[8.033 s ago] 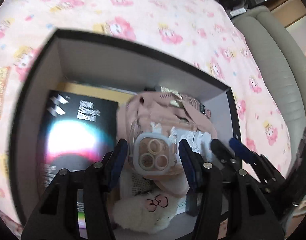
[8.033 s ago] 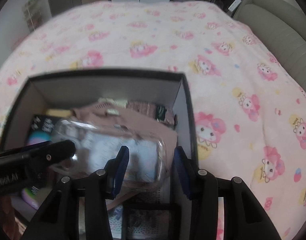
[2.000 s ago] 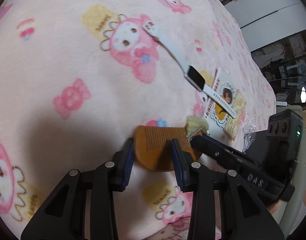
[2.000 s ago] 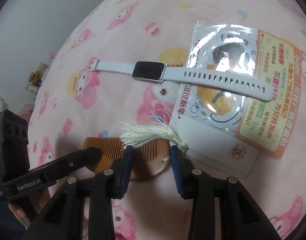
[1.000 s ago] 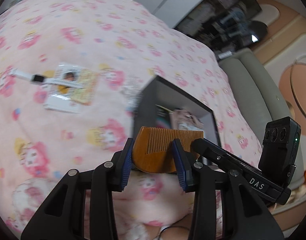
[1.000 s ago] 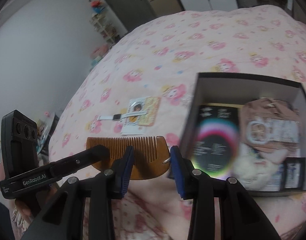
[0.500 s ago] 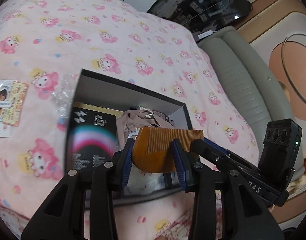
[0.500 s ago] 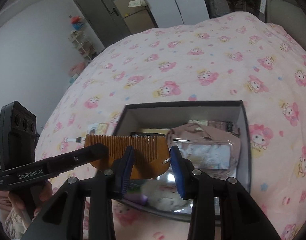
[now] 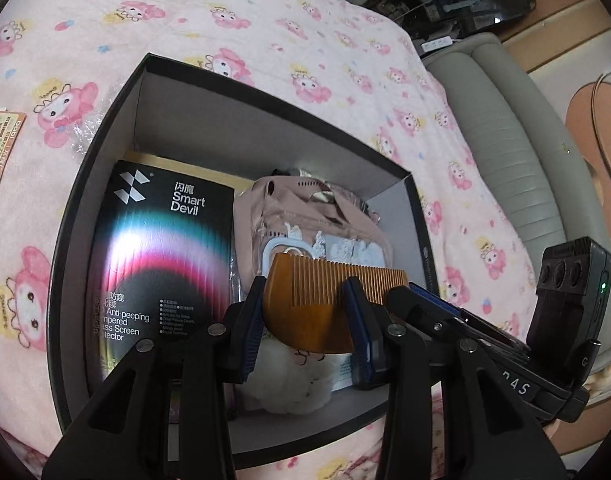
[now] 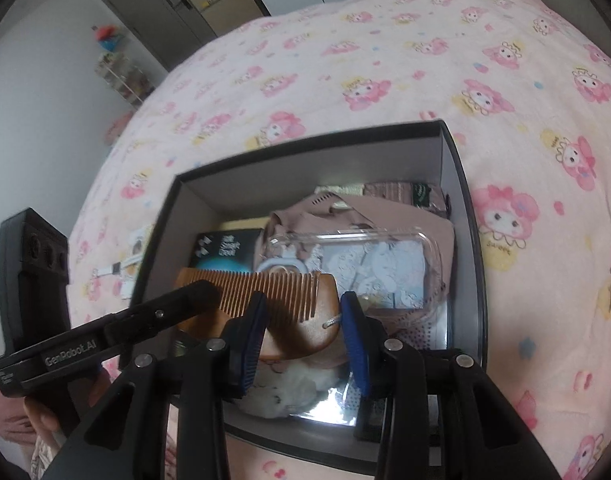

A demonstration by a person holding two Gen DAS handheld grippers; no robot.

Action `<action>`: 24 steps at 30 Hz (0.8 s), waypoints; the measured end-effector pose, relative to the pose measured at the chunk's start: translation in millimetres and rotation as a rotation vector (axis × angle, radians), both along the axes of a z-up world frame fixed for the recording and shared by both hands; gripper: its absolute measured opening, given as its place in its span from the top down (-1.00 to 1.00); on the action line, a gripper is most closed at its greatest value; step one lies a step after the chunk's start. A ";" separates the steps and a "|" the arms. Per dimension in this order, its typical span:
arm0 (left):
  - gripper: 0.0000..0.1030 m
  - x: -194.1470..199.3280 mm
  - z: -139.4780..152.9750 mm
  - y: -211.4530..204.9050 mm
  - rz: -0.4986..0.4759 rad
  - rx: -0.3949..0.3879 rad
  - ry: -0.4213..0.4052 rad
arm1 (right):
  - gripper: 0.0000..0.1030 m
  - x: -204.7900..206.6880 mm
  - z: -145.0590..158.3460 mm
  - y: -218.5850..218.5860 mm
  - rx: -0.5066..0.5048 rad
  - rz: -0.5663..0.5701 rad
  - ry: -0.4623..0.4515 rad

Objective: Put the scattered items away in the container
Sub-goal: 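Carry the wooden comb with the right tool over the black box, then lower the comb into the box beside the phone case and open the right tool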

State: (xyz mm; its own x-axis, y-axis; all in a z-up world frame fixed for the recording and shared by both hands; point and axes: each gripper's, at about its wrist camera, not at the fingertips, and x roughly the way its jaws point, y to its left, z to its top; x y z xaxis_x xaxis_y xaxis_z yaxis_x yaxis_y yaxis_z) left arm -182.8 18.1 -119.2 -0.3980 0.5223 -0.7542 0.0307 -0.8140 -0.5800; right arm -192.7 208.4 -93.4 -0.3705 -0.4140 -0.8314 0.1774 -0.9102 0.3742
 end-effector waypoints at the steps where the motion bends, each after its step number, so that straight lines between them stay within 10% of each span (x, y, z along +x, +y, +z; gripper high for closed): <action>1: 0.24 -0.3 -2.3 0.6 -0.001 -0.005 -0.007 | 0.33 0.0 -2.2 -1.4 0.014 0.001 -0.006; 11: 0.24 0.9 -26.1 5.6 -0.006 0.001 -0.073 | 0.33 -3.7 -22.0 -6.3 0.108 0.002 -0.052; 24: 0.13 9.6 -18.8 13.6 -0.004 -0.206 -0.050 | 0.35 1.1 -29.9 -8.9 0.198 -0.026 -0.061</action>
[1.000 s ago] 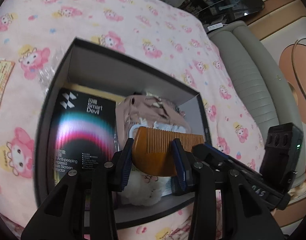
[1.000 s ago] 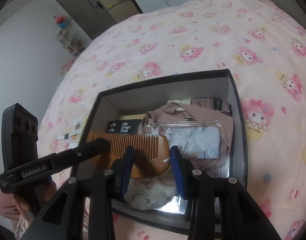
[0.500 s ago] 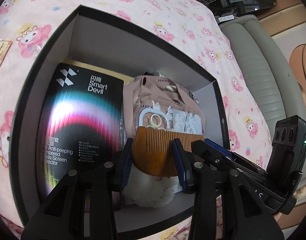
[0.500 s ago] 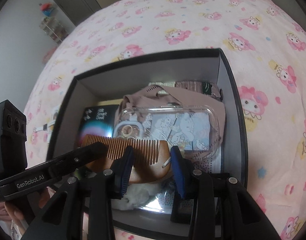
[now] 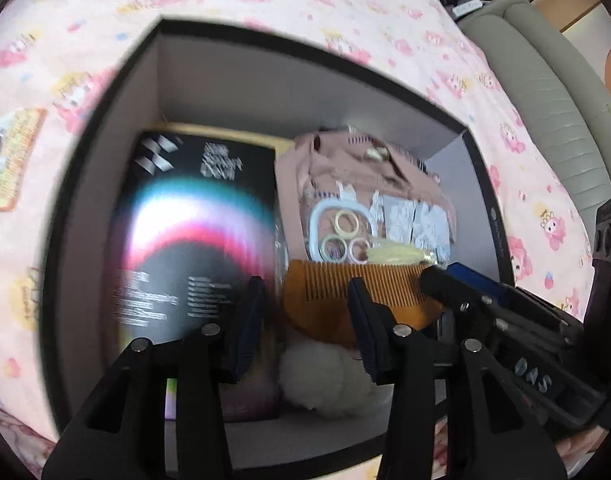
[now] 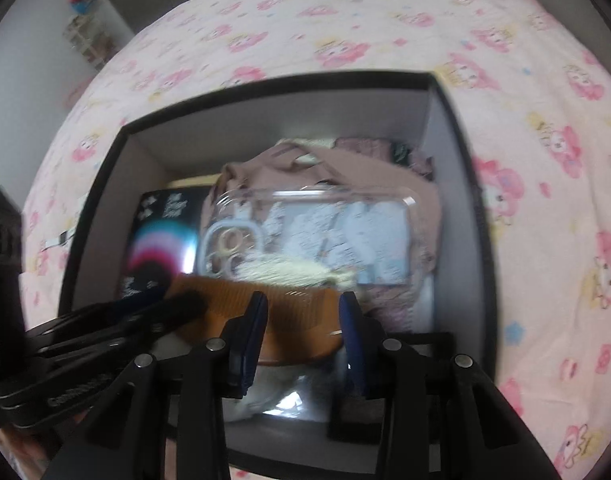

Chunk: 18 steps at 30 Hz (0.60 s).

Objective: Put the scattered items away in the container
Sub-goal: 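Lower the comb into the box beside the phone case and open the right tool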

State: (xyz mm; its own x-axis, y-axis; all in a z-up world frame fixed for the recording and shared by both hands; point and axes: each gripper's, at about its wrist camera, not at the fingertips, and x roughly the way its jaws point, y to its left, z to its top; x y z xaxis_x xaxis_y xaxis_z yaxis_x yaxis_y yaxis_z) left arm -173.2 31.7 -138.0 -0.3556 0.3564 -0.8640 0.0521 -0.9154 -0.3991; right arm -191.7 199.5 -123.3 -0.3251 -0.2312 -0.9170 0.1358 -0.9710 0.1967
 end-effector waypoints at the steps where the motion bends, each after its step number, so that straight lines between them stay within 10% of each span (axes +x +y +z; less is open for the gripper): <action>1: 0.10 3.1 4.4 -3.0 0.010 0.016 0.032 | 0.35 0.2 2.8 2.7 0.012 -0.014 0.019; 12: 0.08 -0.5 -6.1 4.2 0.000 -0.221 -0.024 | 0.34 -5.2 -9.1 -2.7 -0.005 0.010 -0.038; 18: 0.08 8.0 11.7 -2.8 -0.003 -0.179 0.049 | 0.34 -4.6 -6.0 2.2 0.010 -0.021 -0.021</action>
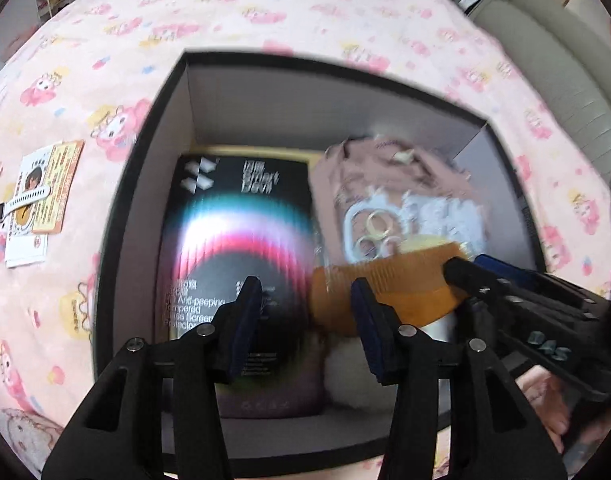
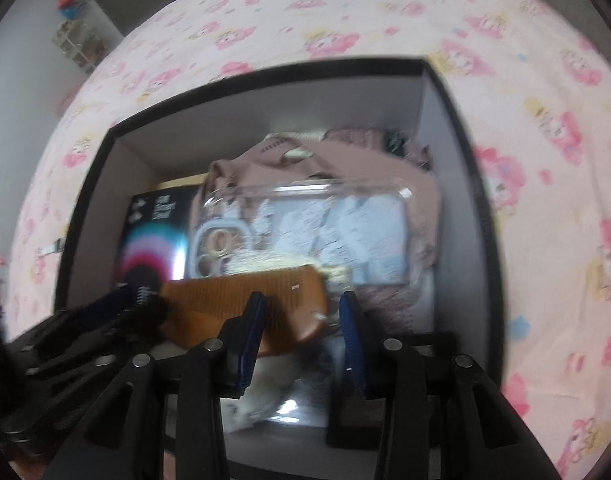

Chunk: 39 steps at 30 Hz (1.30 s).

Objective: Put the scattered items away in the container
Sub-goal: 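Lower the comb into the box beside the phone case and open the right tool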

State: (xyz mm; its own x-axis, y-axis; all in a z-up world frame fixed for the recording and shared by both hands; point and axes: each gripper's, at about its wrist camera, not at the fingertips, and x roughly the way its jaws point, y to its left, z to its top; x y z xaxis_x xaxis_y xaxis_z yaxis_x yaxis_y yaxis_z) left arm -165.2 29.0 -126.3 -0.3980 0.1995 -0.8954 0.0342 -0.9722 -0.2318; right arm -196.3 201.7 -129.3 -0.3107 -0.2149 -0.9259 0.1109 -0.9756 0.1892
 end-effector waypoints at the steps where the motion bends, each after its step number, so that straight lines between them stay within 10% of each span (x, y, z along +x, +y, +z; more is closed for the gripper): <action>1: 0.08 0.5 3.5 -1.4 0.000 0.008 0.019 | 0.34 1.5 3.4 -0.8 0.021 0.001 0.026; 12: 0.08 -14.6 -11.8 14.0 -0.066 -0.026 -0.088 | 0.33 -4.5 -11.8 10.3 -0.162 -0.011 -0.119; 19: 0.19 -19.0 8.4 -2.0 -0.012 0.016 -0.008 | 0.33 -3.2 23.4 24.6 -0.070 -0.066 0.073; 26: 0.33 -24.2 -6.0 10.3 -0.053 -0.010 -0.077 | 0.35 -8.1 3.6 9.4 -0.028 0.012 -0.008; 39: 0.34 2.4 -0.8 25.1 -0.188 -0.002 -0.046 | 0.35 -20.1 16.7 -29.3 0.092 0.153 0.138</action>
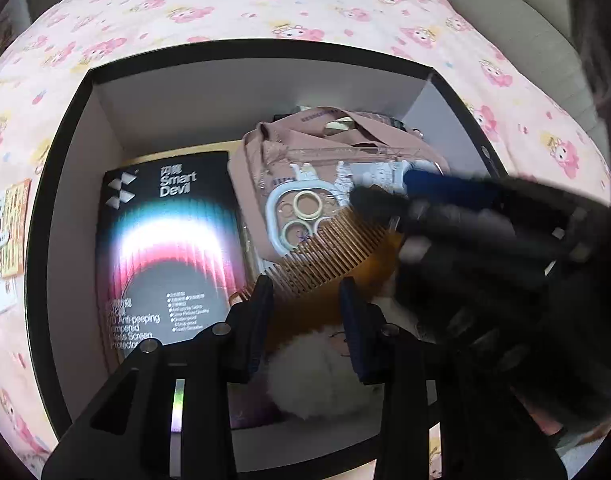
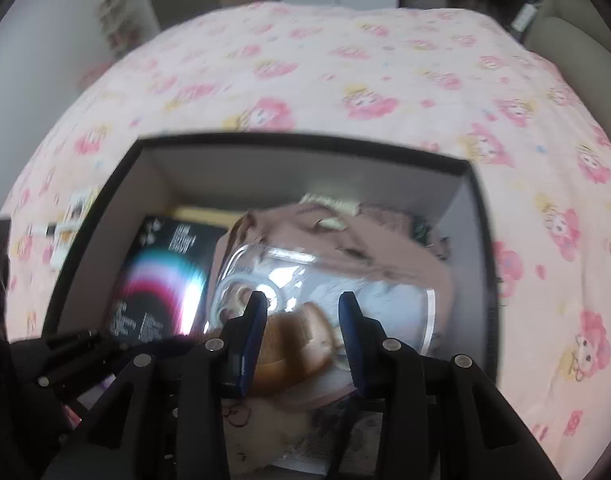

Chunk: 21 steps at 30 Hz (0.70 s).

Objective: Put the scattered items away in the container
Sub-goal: 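Lower the comb into the box beside the phone case and open the right tool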

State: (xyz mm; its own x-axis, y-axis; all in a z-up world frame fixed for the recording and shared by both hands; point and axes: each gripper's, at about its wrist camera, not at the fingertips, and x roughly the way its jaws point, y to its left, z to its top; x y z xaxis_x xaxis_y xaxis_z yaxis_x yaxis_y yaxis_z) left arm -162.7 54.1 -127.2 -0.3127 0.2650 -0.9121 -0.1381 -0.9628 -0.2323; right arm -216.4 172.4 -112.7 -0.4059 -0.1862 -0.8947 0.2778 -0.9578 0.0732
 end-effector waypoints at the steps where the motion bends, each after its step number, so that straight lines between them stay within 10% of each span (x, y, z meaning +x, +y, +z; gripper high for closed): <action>1: 0.34 1.5 1.0 -3.9 0.020 0.003 -0.009 | 0.35 -0.7 -6.7 -1.9 0.021 0.010 -0.026; 8: 0.28 23.5 10.6 -12.0 0.010 -0.001 -0.020 | 0.36 -5.5 -19.3 37.5 -0.056 -0.128 -0.167; 11: -0.17 19.4 3.8 8.5 -0.048 -0.028 -0.050 | 0.36 1.0 -17.5 39.4 -0.047 -0.135 -0.165; 21: 0.12 -6.5 0.7 -0.9 0.054 -0.231 -0.040 | 0.35 -7.3 -6.6 26.2 -0.061 -0.154 -0.081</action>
